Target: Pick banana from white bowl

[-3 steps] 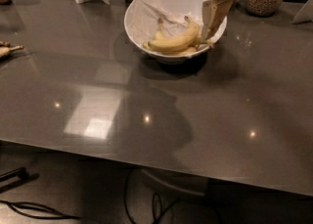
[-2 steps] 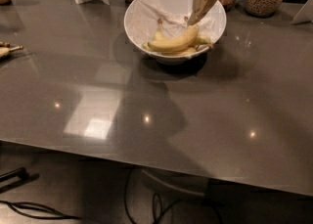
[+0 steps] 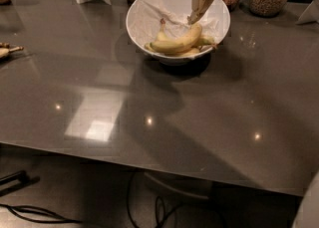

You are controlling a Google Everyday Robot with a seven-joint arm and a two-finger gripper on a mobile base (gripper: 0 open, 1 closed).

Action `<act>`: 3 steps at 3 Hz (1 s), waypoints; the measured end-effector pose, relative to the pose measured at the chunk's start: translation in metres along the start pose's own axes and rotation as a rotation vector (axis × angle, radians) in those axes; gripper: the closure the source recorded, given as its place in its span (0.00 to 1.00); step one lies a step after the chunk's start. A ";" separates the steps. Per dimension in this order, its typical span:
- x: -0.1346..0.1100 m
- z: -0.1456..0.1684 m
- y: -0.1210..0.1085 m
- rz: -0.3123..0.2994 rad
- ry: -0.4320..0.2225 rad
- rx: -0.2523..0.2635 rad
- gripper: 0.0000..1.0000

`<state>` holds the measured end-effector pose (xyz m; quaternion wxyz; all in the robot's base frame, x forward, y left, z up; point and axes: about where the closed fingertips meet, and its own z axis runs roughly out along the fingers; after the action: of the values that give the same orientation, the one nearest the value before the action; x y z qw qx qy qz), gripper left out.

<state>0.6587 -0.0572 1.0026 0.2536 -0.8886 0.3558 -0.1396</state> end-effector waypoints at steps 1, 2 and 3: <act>0.019 0.016 0.009 0.017 0.022 -0.059 0.38; 0.036 0.026 0.020 0.045 0.045 -0.104 0.38; 0.051 0.037 0.034 0.082 0.060 -0.148 0.39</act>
Offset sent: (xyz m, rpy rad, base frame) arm 0.0372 -0.0537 -0.0403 -0.1255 0.0984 -0.1240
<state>0.6915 -0.1012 0.9570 0.1820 -0.8849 0.4088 -0.1289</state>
